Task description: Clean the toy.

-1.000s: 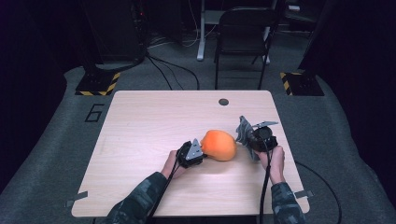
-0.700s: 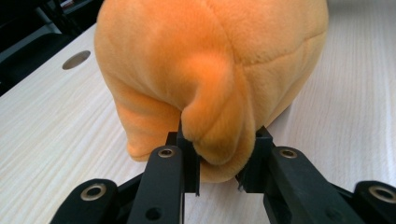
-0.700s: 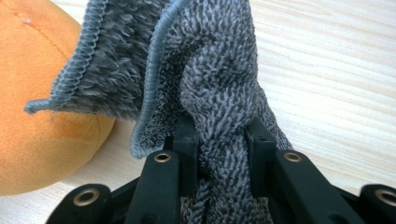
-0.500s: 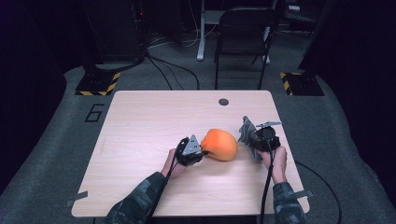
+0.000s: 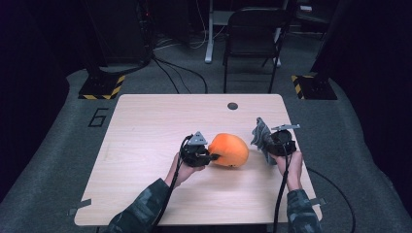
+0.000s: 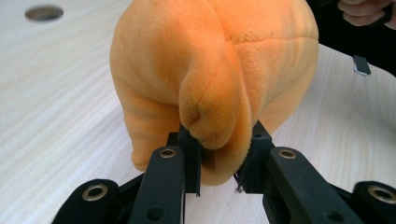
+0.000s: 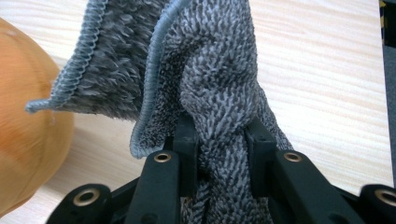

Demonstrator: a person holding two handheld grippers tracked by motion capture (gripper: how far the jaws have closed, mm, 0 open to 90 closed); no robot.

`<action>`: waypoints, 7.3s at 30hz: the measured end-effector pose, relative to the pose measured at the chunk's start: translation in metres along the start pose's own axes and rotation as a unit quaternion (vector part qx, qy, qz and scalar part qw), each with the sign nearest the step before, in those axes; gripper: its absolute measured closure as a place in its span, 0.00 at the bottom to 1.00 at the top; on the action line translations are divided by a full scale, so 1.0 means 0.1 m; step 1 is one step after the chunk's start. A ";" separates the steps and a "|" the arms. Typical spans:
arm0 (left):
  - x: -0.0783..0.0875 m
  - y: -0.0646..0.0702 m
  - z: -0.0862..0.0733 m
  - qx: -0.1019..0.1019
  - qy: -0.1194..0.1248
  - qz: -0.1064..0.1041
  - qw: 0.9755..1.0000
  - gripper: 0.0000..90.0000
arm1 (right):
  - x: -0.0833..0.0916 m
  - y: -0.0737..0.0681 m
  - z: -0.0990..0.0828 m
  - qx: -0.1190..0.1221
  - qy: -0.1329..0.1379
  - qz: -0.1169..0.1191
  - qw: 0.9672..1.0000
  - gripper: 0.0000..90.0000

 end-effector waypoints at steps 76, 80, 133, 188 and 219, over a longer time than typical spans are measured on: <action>-0.30 0.02 -0.09 0.058 0.009 -0.005 0.998 0.80 | 0.03 -0.42 0.10 0.008 -0.001 0.057 0.998 0.79; -0.30 0.05 -0.08 0.049 0.009 0.000 0.999 0.80 | 0.26 -0.88 0.29 0.060 0.028 0.105 0.992 0.79; -0.33 0.07 -0.10 0.041 0.014 -0.010 0.999 0.81 | -0.39 -0.34 -0.30 0.011 -0.083 0.035 0.996 0.79; -0.34 -0.10 -0.22 -0.057 0.034 0.024 0.997 0.29 | -0.14 -0.82 0.09 0.081 -0.020 0.063 0.995 0.79; -0.51 -0.10 -0.30 -0.096 0.041 0.063 0.993 0.41 | -0.16 -0.82 0.09 0.078 -0.019 0.066 0.995 0.79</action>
Point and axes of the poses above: each handheld gripper's, and its own axes: x roughly backward along the jaws, z roughly out of its top, y roughly to its right, the point moved 10 cm from there along -x, roughly forward along the jaws, and after that the axes turned 7 degrees about z, right-handed, at the moved point
